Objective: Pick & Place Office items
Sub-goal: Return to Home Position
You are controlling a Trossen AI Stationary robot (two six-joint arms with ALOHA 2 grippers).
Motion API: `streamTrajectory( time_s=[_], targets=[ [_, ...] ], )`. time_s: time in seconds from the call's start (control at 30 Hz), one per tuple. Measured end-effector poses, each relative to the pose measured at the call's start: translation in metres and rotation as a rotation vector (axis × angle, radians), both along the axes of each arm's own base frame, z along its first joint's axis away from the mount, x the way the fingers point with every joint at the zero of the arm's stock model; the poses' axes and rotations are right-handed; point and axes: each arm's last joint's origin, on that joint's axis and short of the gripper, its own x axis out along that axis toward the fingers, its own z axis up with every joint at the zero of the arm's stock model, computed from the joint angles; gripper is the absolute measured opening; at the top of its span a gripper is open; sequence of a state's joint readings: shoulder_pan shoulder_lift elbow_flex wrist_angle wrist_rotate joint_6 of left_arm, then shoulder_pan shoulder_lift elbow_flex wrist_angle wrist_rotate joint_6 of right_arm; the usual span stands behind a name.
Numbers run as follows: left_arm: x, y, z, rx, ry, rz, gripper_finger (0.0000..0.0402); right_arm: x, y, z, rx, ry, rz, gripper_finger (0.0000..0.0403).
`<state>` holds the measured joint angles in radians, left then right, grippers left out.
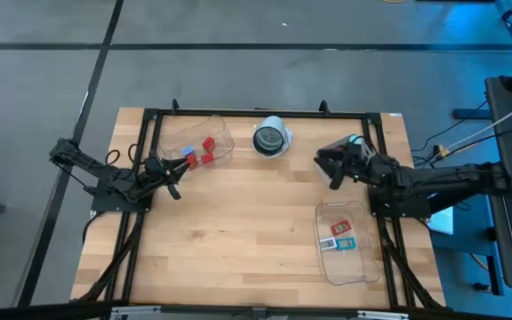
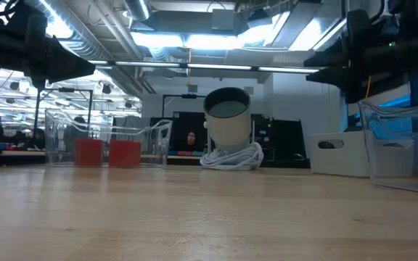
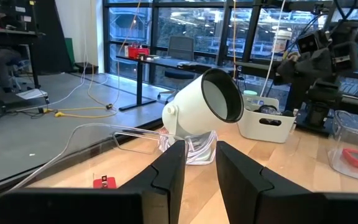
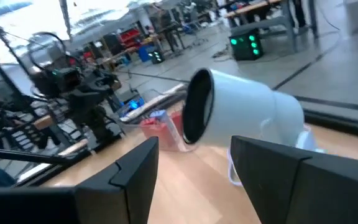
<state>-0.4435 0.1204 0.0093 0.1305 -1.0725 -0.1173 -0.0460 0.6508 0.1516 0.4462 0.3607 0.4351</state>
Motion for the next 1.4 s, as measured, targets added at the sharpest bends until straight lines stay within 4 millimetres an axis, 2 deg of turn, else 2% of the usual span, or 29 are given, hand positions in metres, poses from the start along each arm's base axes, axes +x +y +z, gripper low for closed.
streamTrajectory(
  time_s=[0.27, 0.53, 0.8, 0.97, 1.4],
  targets=[
    [0.0, 0.0, 0.0, 0.0, 0.0, 0.0, 0.0086, -0.006, -0.018, 0.002, -0.019, 0.007, -0.002, 0.0206],
    [0.0, 0.0, 0.0, 0.0, 0.0, 0.0, 0.0086, -0.008, -0.024, -0.004, -0.004, 0.065, -0.034, 0.0206],
    [0.0, 0.0, 0.0, 0.0, 0.0, 0.0, 0.0086, -0.015, -0.024, -0.029, 0.022, 0.054, -0.071, 0.0206],
    [0.0, 0.0, 0.0, 0.0, 0.0, 0.0, 0.0086, -0.018, -0.023, -0.034, -0.015, 0.031, -0.069, 0.0206],
    [0.0, 0.0, 0.0, 0.0, -0.001, 0.0, 0.0086, -0.022, -0.028, -0.04, -0.013, 0.102, -0.295, 0.0206]
  ],
)
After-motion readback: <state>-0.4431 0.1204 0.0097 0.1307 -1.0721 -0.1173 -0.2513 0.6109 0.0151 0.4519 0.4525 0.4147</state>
